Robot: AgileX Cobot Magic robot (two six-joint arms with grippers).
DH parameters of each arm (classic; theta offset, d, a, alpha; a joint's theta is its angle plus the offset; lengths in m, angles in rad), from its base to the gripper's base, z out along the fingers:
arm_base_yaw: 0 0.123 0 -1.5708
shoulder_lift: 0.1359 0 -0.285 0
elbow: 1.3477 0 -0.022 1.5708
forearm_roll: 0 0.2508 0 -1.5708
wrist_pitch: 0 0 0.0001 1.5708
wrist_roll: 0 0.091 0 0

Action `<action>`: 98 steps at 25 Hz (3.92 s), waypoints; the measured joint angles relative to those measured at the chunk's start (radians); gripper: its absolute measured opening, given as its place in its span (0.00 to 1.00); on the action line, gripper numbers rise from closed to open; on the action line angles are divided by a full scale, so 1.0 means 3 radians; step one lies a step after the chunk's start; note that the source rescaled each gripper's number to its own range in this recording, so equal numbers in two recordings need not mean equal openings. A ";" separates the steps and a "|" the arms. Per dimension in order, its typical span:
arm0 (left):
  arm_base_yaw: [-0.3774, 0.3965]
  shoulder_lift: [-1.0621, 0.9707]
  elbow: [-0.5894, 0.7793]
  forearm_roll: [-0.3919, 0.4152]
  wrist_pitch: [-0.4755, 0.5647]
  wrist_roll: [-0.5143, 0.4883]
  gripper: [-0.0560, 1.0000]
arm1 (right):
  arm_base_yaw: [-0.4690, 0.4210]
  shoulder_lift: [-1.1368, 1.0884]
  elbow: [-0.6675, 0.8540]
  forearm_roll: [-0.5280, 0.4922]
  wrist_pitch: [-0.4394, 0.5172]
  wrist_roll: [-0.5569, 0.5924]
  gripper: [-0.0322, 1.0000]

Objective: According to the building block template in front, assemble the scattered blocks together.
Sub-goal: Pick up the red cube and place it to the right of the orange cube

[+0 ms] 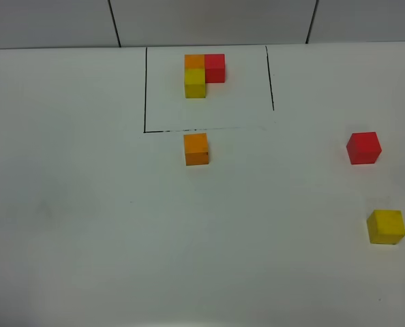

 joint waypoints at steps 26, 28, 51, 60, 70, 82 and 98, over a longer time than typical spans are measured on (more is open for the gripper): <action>0.0000 0.0000 0.0000 0.0000 0.0000 0.0000 0.65 | 0.0000 0.1070 -0.0297 0.0006 -0.0066 0.0003 0.80; 0.0000 0.0000 0.0000 0.0000 0.0000 0.0000 0.65 | 0.0000 0.1601 -0.0426 0.0006 -0.0239 0.0003 0.85; 0.0000 0.0000 0.0000 0.0000 0.0000 -0.0008 0.65 | 0.0000 0.6147 -0.2500 0.0526 -0.1089 -0.0693 0.98; 0.0000 0.0000 0.0000 0.0000 0.0000 -0.0008 0.65 | 0.0000 0.6521 -0.2568 0.0704 -0.1326 -0.0885 0.89; 0.0000 0.0000 0.0000 0.0003 0.0000 -0.0008 0.65 | 0.0000 0.6647 -0.2568 0.0707 -0.1438 -0.0870 0.03; 0.0000 0.0000 0.0000 0.0003 0.0000 -0.0008 0.65 | 0.0799 0.6644 -0.3041 0.0197 -0.0903 -0.2828 0.05; 0.0000 0.0000 0.0000 0.0006 0.0000 -0.0008 0.65 | 0.1655 0.7540 -0.4599 0.0105 0.0115 -0.3756 0.05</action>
